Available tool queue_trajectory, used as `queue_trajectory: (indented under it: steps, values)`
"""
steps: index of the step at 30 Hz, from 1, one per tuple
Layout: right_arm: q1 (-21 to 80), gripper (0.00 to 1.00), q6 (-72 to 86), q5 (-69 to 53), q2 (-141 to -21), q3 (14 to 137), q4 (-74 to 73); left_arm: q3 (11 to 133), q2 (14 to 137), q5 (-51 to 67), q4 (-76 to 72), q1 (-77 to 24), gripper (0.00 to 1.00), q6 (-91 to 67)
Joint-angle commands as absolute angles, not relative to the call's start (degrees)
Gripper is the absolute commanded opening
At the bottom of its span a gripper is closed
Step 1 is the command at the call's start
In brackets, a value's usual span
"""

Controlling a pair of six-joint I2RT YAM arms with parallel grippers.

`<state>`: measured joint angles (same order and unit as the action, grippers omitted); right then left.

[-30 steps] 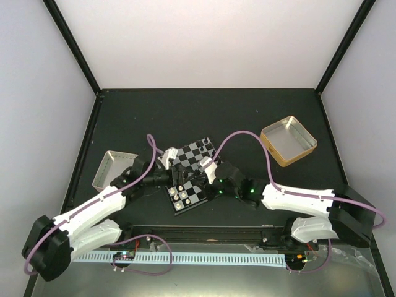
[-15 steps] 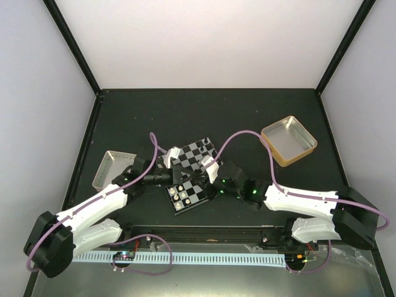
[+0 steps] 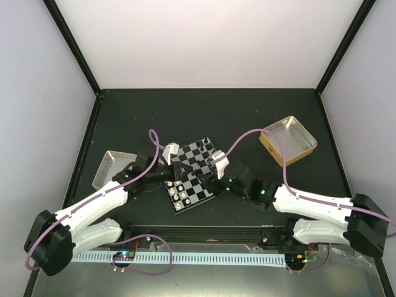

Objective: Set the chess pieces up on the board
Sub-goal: Place the chess piece on the chessboard.

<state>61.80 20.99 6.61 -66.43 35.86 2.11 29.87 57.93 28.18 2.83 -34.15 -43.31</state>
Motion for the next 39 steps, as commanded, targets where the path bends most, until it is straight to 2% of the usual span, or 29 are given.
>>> queue_trajectory:
  steps: [1,9,15,27,39]
  values:
    - [58.06,0.6,27.44,14.51,-62.95,35.54,-4.55,34.37,60.31,15.58,7.52,-37.8,0.02,-36.75]
    - [41.28,0.6,40.06,9.36,-62.22,34.71,-14.99,41.15,70.7,-0.1,6.04,-50.14,0.02,-32.13]
    - [29.99,0.59,44.79,1.76,-61.42,29.69,-14.17,50.84,82.38,-7.02,6.18,-56.78,0.02,-27.74]
    - [25.35,0.59,43.05,0.06,-58.37,26.54,-14.51,63.41,99.16,-16.36,10.77,-59.05,0.02,-28.47]
    - [24.52,0.59,42.36,-1.63,-60.88,26.89,-13.54,65.21,104.37,-16.99,10.31,-59.06,0.04,-28.54]
